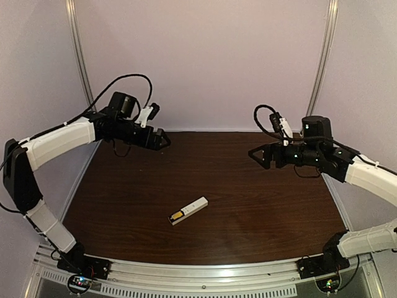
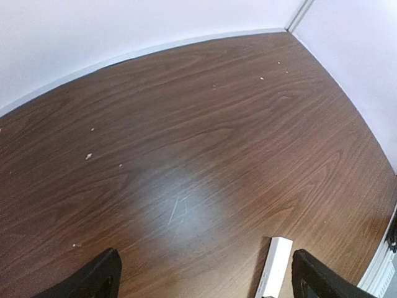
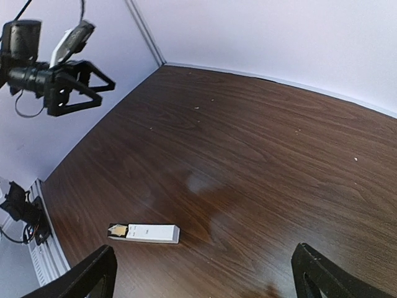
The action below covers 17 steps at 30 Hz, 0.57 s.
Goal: Load the batteries into the remote control
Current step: Reset both arms
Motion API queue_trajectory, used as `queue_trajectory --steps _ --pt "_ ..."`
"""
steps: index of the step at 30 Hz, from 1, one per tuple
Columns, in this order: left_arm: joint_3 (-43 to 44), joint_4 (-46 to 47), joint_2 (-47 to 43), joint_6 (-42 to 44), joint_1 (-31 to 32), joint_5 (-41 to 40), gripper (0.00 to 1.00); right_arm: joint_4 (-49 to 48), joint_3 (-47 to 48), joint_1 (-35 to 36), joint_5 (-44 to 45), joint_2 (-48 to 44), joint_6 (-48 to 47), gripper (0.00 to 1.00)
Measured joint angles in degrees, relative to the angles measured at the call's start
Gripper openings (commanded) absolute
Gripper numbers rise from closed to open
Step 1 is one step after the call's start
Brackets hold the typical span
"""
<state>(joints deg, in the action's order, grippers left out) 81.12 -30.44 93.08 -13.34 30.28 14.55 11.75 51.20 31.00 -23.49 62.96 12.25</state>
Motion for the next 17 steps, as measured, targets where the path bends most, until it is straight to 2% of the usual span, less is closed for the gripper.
queue_trajectory --steps 4,8,13,17 --pt "-10.7 6.7 -5.6 -3.4 -5.7 2.9 0.97 -3.4 -1.8 -4.6 0.6 1.8 2.9 1.0" --pt "-21.3 11.0 -8.0 -6.5 -9.7 3.6 0.98 -7.8 -9.0 -8.0 1.1 2.0 6.2 1.0" --pt "-30.6 13.8 -11.0 -9.6 -10.3 3.5 0.97 -11.6 -17.9 -9.6 1.2 2.4 10.2 1.0" --pt "-32.9 16.2 -12.6 -11.2 -10.3 3.5 0.97 -14.2 -20.5 -9.6 1.2 2.4 12.2 1.0"
